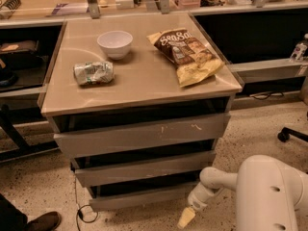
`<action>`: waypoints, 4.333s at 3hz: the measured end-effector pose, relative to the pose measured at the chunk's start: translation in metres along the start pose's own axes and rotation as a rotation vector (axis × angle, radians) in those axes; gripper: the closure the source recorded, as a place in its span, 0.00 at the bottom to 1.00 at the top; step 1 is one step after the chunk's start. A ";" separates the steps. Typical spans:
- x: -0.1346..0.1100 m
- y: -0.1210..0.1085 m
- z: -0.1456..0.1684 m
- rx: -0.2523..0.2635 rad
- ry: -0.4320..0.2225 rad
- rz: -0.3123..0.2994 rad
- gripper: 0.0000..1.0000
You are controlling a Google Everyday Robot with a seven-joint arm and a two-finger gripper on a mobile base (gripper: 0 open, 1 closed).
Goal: Close bottom drawer
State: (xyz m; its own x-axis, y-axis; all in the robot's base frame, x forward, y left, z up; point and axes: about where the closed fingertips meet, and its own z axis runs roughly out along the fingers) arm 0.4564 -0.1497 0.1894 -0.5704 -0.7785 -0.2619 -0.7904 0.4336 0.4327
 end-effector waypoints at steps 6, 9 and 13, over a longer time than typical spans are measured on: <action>-0.026 -0.045 0.023 0.075 -0.020 -0.008 0.81; -0.026 -0.045 0.023 0.075 -0.020 -0.008 0.12; -0.026 -0.044 0.023 0.074 -0.020 -0.008 0.42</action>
Offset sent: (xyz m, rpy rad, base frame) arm 0.0000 0.0000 0.0000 0.0000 0.0000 0.0000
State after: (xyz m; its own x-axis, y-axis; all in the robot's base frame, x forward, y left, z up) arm 0.5012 -0.1383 0.1570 -0.5678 -0.7731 -0.2828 -0.8090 0.4605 0.3654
